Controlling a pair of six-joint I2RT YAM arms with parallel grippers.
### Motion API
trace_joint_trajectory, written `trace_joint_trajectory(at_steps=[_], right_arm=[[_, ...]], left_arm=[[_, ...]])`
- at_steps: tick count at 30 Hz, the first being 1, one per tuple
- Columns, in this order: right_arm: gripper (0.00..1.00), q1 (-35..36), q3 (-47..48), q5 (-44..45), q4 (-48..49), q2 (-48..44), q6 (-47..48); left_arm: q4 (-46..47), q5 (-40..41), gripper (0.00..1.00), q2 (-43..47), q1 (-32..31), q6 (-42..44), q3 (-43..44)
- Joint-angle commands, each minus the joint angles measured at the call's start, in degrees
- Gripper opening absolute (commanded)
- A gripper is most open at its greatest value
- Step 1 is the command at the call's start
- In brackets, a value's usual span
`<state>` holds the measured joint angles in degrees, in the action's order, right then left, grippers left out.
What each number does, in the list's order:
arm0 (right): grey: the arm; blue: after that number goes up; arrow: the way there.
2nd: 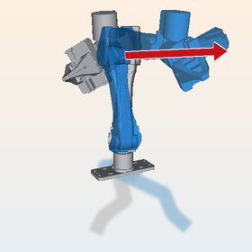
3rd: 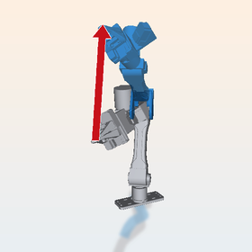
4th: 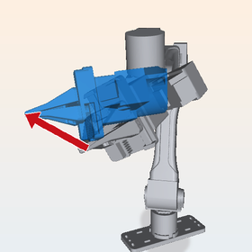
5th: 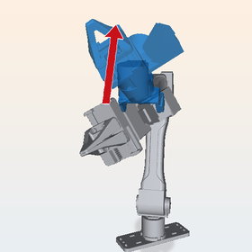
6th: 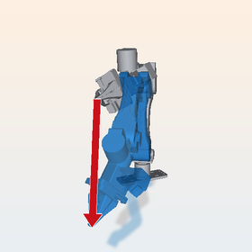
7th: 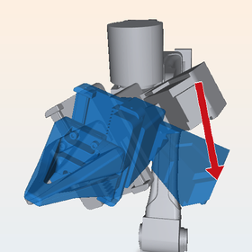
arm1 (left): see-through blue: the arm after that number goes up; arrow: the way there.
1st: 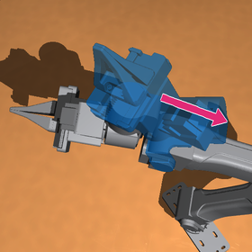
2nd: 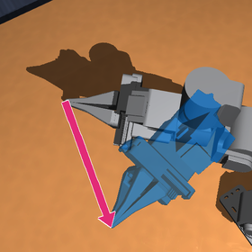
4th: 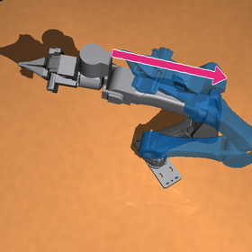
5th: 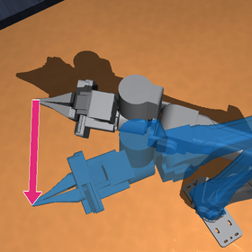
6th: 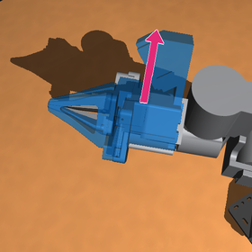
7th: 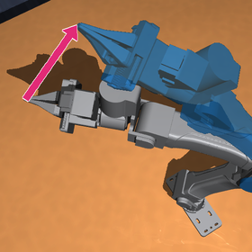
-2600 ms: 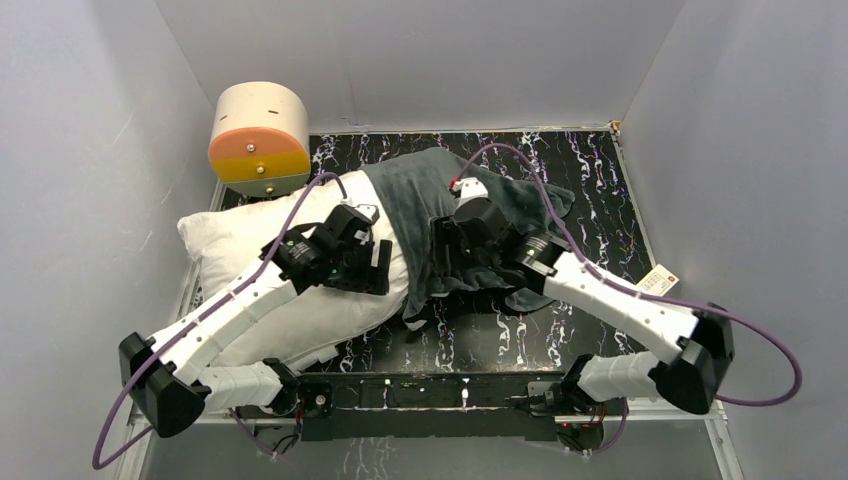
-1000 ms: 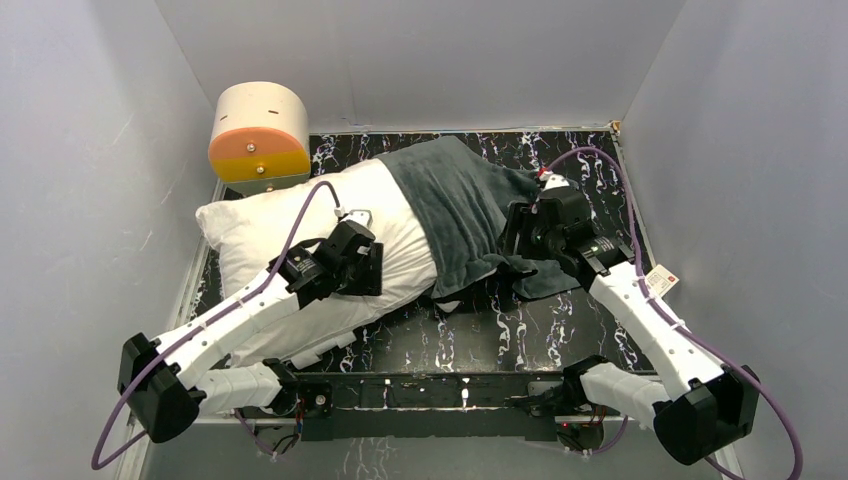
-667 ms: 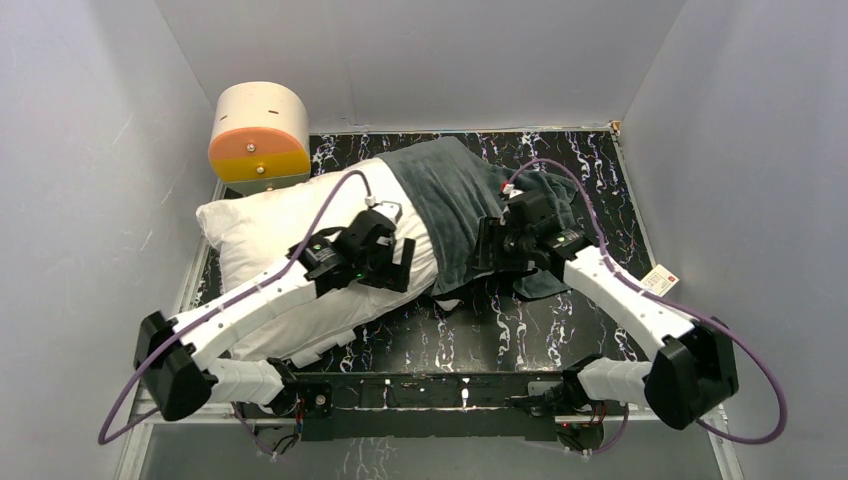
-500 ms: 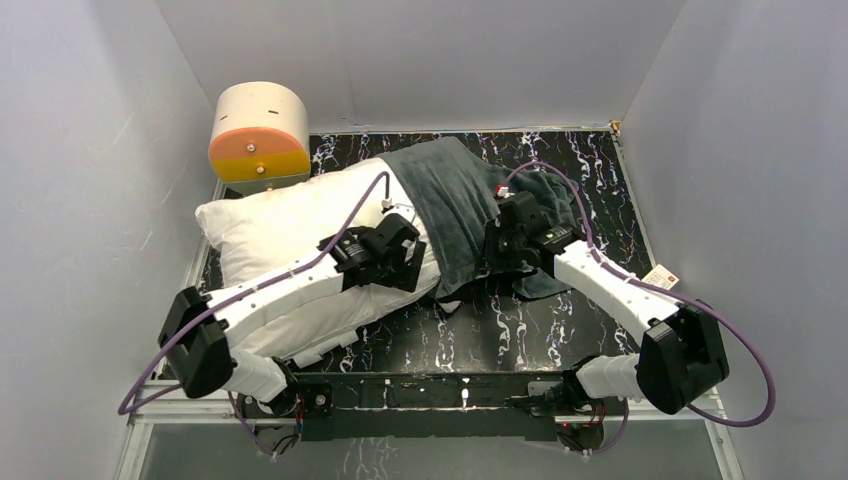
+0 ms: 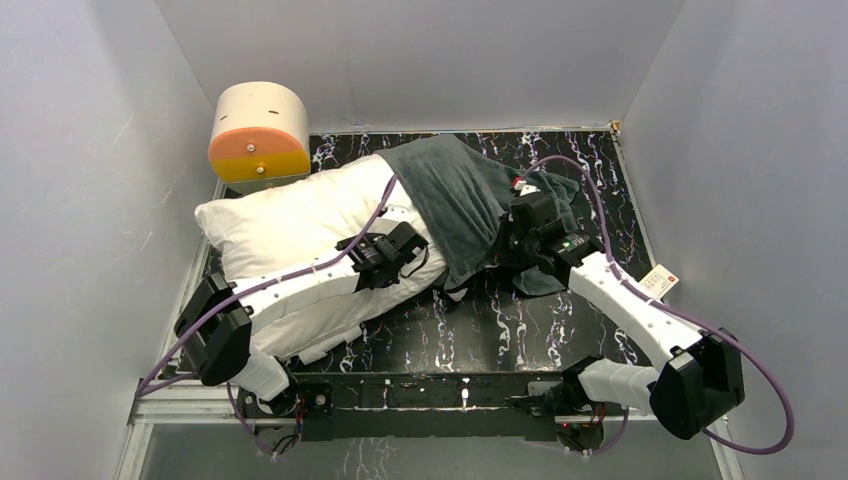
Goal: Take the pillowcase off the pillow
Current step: Remove the pillow from the pillowcase.
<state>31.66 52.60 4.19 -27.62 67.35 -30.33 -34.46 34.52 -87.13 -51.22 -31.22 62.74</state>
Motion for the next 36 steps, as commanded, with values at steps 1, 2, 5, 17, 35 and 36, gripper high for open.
trace_joint_trajectory(at_steps=[1,2,5,17,35,36], right_arm=[[0.00,-6.22,1.40,15.13,-2.16,-4.50,-0.31],[0.00,-7.55,1.92,16.70,-3.19,-4.59,-0.52],[0.00,-11.96,3.31,17.89,-4.62,-4.48,-0.39],[0.14,-15.00,3.19,-17.32,0.87,-7.43,12.84],[0.73,-10.35,36.15,-25.34,9.44,29.03,6.72],[0.73,-8.76,35.68,-25.01,9.58,30.75,8.25]], left_arm=[[-3.49,3.43,0.00,2.35,2.79,-3.45,-5.99],[-3.92,2.95,0.00,3.36,3.64,-3.97,-6.91],[-4.66,0.81,0.00,7.06,6.77,-4.71,-10.04],[-1.82,-10.43,0.00,17.25,12.40,-0.12,-12.50],[-2.47,-23.44,0.75,24.71,12.44,7.50,4.54],[-3.41,-22.93,0.77,23.49,12.38,8.24,6.22]])
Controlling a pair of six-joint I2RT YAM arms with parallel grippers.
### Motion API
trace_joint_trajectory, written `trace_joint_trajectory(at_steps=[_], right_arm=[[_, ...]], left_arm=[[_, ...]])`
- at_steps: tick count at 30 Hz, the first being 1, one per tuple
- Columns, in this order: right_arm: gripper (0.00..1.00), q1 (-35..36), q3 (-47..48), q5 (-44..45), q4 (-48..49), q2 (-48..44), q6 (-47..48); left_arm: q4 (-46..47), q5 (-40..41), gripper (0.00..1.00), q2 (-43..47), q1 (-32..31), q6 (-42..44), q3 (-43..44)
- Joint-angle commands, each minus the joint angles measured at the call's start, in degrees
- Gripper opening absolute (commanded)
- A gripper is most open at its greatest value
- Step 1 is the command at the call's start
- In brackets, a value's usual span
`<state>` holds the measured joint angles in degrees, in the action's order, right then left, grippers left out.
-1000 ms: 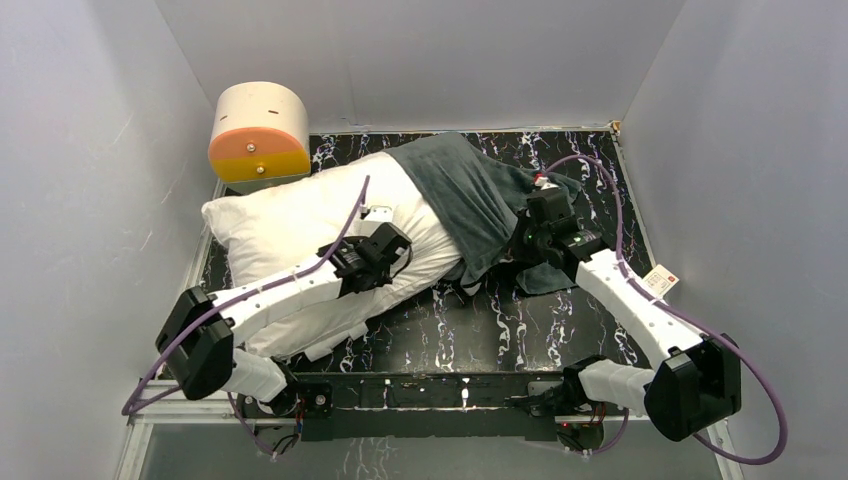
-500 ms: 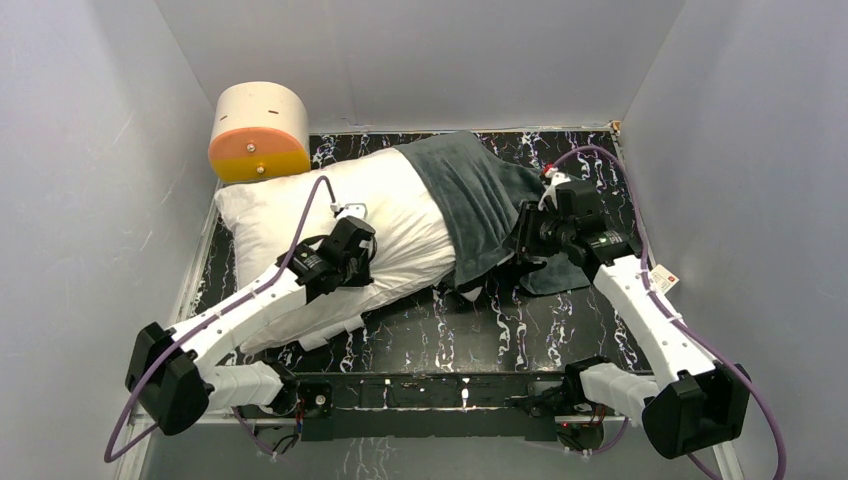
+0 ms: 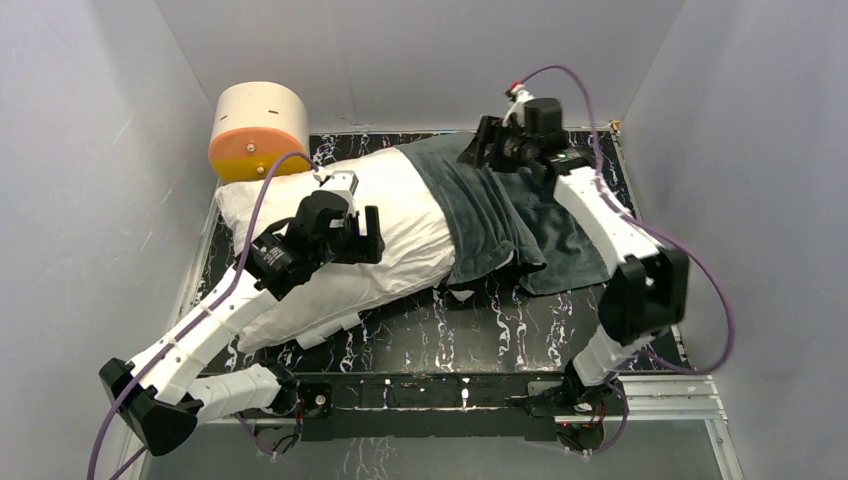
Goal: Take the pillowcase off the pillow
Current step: Remove the pillow from the pillowcase.
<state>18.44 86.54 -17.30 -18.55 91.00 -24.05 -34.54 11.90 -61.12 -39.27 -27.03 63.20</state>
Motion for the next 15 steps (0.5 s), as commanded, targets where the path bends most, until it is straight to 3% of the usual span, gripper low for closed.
trace_joint_trajectory(at_steps=[1,4,8,12,15], right_arm=[[0.69,6.03,0.88,-3.41,-0.08,8.71,3.38],[0.53,10.13,-8.82,-2.18,-0.35,8.37,6.20],[0.40,17.94,-32.82,1.50,13.59,-0.56,6.73],[0.37,23.43,-47.59,0.60,22.39,-3.27,3.50],[0.37,25.63,-53.13,0.51,27.24,-3.34,0.14]], left_arm=[[-4.33,0.48,0.81,-4.15,0.47,4.63,7.53],[-7.08,5.06,0.96,-8.77,1.89,4.65,12.69],[-4.37,-2.30,0.98,-14.04,11.74,7.15,18.64],[-3.58,-3.27,0.98,-23.27,12.94,13.75,27.85],[1.00,-9.87,0.98,-27.92,14.58,17.71,29.72]])
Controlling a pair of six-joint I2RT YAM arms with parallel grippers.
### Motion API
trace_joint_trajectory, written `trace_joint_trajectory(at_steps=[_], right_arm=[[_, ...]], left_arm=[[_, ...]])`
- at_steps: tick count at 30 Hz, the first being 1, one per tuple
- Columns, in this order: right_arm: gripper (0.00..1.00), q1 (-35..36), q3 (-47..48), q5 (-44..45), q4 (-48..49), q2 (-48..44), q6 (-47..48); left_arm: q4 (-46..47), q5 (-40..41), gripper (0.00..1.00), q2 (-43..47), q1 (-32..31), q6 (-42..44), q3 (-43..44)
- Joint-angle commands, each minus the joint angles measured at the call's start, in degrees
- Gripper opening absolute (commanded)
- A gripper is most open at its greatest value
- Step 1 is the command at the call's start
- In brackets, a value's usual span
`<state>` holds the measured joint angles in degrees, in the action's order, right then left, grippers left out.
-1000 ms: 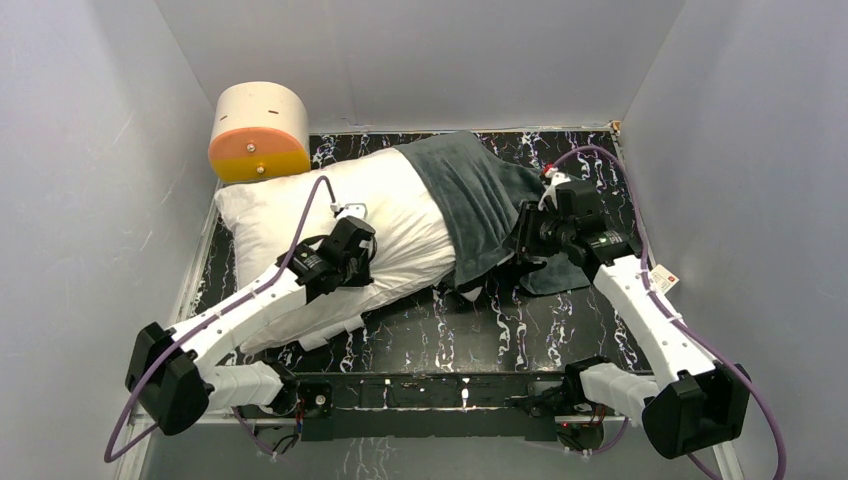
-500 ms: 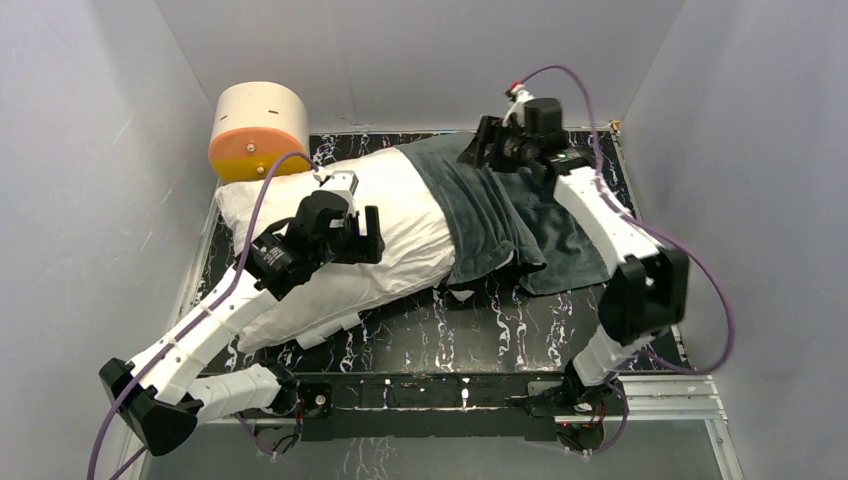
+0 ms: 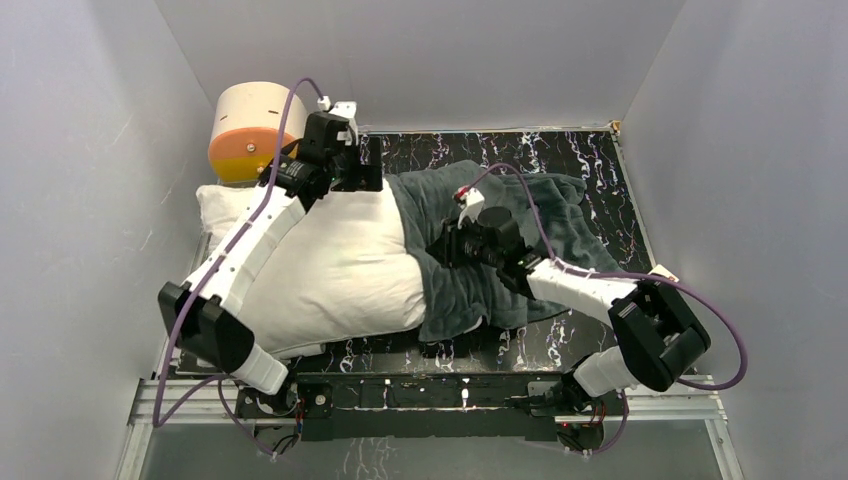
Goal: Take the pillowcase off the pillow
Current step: Remove the pillow from the pillowcase.
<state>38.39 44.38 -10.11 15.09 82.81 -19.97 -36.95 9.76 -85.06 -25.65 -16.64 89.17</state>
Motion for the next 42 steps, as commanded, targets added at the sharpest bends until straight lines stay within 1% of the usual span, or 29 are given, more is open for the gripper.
trace_joint_trajectory(at_steps=[1,3,5,6,8,10,12,13,15,18,21,22,23,24,26,28,29,30,31,33,35,37,39,42], right_arm=[[0.37,6.02,-12.01,-6.57,-5.34,4.60,-4.71],[0.39,6.17,-13.17,-4.98,-5.08,3.16,-6.07],[0.41,6.17,-12.65,-0.88,-7.48,1.23,-6.80],[0.41,6.16,-11.98,1.23,-9.19,0.31,-6.82],[0.43,6.13,-10.30,4.85,-11.77,-0.91,-6.27],[0.44,6.00,-8.02,6.02,-13.68,-1.27,-5.15],[0.44,6.00,-5.65,6.46,-15.80,-1.11,-4.22],[0.44,5.97,-4.72,6.50,-16.98,-1.14,-4.01],[0.45,5.98,-3.07,7.12,-18.50,-1.68,-4.03],[0.48,5.93,-1.06,9.61,-20.51,-3.83,-5.12],[0.51,5.52,1.47,11.72,-22.28,-6.43,-4.97],[0.53,5.37,2.68,11.18,-23.04,-7.31,-4.59],[0.55,5.18,4.09,10.58,-23.91,-8.01,-4.03],[0.57,4.86,5.94,10.48,-24.74,-8.69,-3.36],[0.65,4.10,10.29,10.75,-26.51,-9.71,-2.40],[0.73,2.41,15.04,13.32,-27.83,-10.07,-1.71],[0.80,0.99,17.54,15.08,-28.56,-9.90,-1.97],[0.84,-1.03,20.52,16.29,-29.29,-9.12,-2.53],[0.85,-3.32,22.61,16.13,-29.73,-8.10,-3.10],[0.87,-7.79,27.18,14.56,-31.41,-4.85,-3.91],[0.89,-10.35,32.43,13.40,-34.04,-0.38,-3.61],[0.90,-11.26,37.33,11.81,-35.84,4.77,-1.70],[0.92,-11.49,42.69,7.70,-38.01,10.57,-0.03],[0.93,-11.43,49.87,3.43,-41.01,19.14,-0.21]], left_arm=[[4.48,-9.02,0.98,-5.25,1.07,8.28,3.55],[3.56,-9.66,0.98,-7.73,1.35,8.60,3.00],[1.09,-9.62,0.98,-8.27,1.39,6.90,0.84],[1.36,-8.59,0.98,-7.03,1.44,6.06,-2.08],[4.76,-6.60,0.98,-2.12,1.82,4.37,-9.25],[7.53,-6.49,0.98,2.72,2.65,3.87,-14.92],[8.14,-8.02,0.98,5.21,3.22,5.37,-17.24],[7.78,-9.01,0.98,5.51,3.42,6.22,-17.94],[6.56,-13.85,0.98,5.16,3.71,7.77,-19.39],[5.01,-20.33,0.98,4.72,3.84,7.94,-22.21],[7.34,-25.96,0.98,6.68,3.84,7.78,-26.48],[7.42,-26.98,0.94,6.52,3.85,8.01,-27.26],[7.10,-27.59,0.82,5.99,3.85,8.36,-27.69],[6.71,-28.20,0.72,5.36,3.85,8.77,-28.09],[7.41,-27.36,0.48,4.83,3.84,8.59,-29.83],[8.32,-26.84,0.29,5.24,3.85,7.89,-31.66],[8.85,-27.02,0.18,5.77,3.85,7.01,-32.38],[9.55,-26.90,0.07,6.74,3.85,6.17,-33.20],[10.29,-26.33,0.00,7.80,3.85,5.25,-34.13],[11.47,-24.72,0.00,10.17,3.85,3.18,-35.88],[12.53,-24.11,0.00,12.35,3.85,1.51,-37.02],[13.74,-24.26,0.00,13.99,3.81,0.15,-38.04],[14.24,-24.20,0.00,14.95,3.85,-0.84,-38.65],[14.69,-23.58,0.00,16.28,3.78,-2.34,-39.23]])
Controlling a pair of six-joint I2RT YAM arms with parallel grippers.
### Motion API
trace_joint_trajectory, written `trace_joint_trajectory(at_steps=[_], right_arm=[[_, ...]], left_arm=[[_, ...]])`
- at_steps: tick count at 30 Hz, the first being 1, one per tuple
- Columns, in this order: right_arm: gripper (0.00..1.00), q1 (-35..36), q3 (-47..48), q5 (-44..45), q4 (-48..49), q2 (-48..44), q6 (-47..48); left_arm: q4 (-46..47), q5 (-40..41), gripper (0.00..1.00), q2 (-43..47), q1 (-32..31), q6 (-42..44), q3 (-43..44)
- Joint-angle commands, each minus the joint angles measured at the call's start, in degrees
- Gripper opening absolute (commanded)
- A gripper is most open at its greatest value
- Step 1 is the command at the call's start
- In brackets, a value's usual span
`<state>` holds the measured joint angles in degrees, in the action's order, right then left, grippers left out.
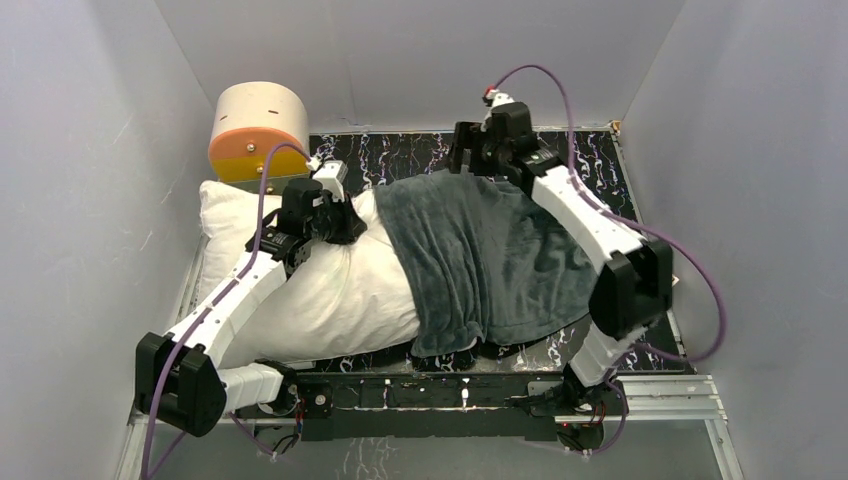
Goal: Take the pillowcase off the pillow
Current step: Remove the pillow from the pillowcase.
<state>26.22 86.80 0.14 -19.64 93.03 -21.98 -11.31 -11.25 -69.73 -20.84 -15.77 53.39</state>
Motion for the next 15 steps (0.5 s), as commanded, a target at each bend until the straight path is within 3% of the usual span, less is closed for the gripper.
trace_joint_trajectory(at_steps=[1,3,4,9,11,15], right_arm=[[0.93,0.70,8.33,-7.58,-5.56,11.24,1.13],[0.87,0.73,10.32,-8.63,-4.40,15.10,0.93],[0.79,0.73,11.37,-7.38,-4.37,16.62,0.98],[0.21,-0.28,13.51,9.73,-5.22,17.57,2.61],[0.03,-2.03,13.88,14.32,-5.78,16.98,3.63],[0.01,-7.57,15.74,19.87,-10.14,17.31,3.34]], left_arm=[[-10.47,-2.19,0.00,1.84,-1.00,-3.81,-3.87],[-9.36,-1.42,0.00,2.97,-0.98,-4.92,-4.89],[-9.26,-1.18,0.00,3.28,-0.96,-5.19,-5.15],[-10.20,2.70,0.00,4.48,-0.98,-6.63,-5.71],[-10.68,5.26,0.00,4.87,-0.98,-6.97,-5.72],[-12.32,8.96,0.00,5.14,-0.96,-7.64,-4.92]])
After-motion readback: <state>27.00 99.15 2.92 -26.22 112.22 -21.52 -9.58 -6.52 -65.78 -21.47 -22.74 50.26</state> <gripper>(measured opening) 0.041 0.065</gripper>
